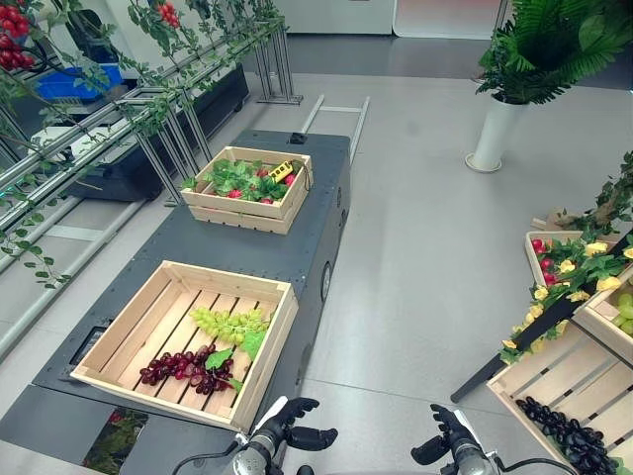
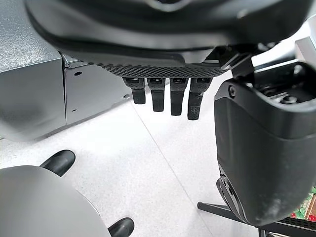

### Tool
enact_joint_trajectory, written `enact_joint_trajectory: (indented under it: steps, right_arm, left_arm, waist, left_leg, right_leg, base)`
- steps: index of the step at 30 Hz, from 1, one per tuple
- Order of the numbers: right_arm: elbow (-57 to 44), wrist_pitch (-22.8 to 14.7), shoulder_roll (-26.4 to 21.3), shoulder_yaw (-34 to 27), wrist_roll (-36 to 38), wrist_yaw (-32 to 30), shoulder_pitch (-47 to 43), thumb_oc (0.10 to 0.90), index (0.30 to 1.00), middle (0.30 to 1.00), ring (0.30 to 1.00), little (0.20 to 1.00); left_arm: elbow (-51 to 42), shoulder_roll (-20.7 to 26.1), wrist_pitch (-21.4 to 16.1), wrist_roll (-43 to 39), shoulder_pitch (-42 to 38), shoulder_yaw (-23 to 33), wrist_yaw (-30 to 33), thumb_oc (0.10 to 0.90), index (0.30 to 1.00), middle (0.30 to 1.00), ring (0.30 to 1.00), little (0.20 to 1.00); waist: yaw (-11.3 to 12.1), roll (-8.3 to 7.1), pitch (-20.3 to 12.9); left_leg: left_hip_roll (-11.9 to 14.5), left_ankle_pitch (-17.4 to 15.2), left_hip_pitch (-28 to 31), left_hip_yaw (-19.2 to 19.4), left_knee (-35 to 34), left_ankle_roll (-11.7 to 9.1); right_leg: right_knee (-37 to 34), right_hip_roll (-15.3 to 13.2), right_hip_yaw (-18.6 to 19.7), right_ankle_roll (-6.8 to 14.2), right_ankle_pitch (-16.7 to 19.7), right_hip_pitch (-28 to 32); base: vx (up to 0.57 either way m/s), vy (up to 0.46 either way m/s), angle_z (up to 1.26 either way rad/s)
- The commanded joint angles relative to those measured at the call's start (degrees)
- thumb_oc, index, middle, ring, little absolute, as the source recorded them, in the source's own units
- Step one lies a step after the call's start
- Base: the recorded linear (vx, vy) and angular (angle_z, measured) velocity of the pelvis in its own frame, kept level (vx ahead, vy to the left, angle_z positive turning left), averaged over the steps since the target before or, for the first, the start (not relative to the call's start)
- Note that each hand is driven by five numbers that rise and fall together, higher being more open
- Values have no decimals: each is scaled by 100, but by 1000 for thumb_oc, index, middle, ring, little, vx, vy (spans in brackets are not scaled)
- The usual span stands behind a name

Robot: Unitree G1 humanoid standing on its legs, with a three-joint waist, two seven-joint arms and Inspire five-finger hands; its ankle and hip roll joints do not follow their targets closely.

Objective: Pick up the fruits from the basket on one side to the basket on the other side

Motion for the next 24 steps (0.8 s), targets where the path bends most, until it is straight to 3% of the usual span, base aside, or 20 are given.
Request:
enact_joint_trajectory:
  steps: [1,7,10,13,18,24]
  right_arm:
    - [122,-238,167,194,190,67,-474,800,900,900,900,900]
    - [165,-251,161,163,106,48,-426,800,900,900,900,900]
    - [129,-250,140,188,99,34,-430,800,900,900,900,900]
    - [50,-253,116,224,208,61,-443,800,900,900,900,900]
    - [-174,-263,66,358,301,107,-455,800,900,900,900,900]
    - [-378,-237,-17,376,302,40,-411,800,900,900,900,900]
  left_arm:
    - [132,-206,-286,-45,-441,-169,142,800,900,900,900,900]
    - [87,-187,-503,130,-409,-202,-35,800,900,900,900,900]
    - [-5,-157,-797,182,-417,-303,72,800,900,900,900,900]
    - [-280,-78,-1384,-16,-496,-401,125,800,900,900,900,900]
    - [-1133,141,-1879,132,-638,-483,904,800,900,900,900,900]
    - [-2151,447,-1978,140,-667,-166,1640,800,900,900,900,900]
  waist:
    - [40,-222,274]
    - [31,-233,278]
    - [15,-231,283]
    - [9,-211,316]
    - [67,-155,407]
    - [170,-70,446]
  left_leg:
    - [-330,-724,239,208,47,302]
    - [-326,-746,308,202,47,307]
    - [-316,-753,316,231,47,302]
    - [-319,-749,302,240,47,306]
    - [-347,-713,191,207,47,315]
    - [-395,-648,68,83,47,294]
  right_leg:
    - [134,-195,174,2,-394,278]
    - [101,-191,186,2,-386,343]
    - [104,-195,199,14,-393,340]
    - [145,-203,211,25,-409,308]
    - [198,-240,174,15,-428,216]
    - [199,-284,51,-5,-427,176]
  base:
    - [0,0,0]
    - [22,-5,0]
    - [11,-2,0]
    - [0,0,0]
    - [0,0,0]
    - [-1,4,1]
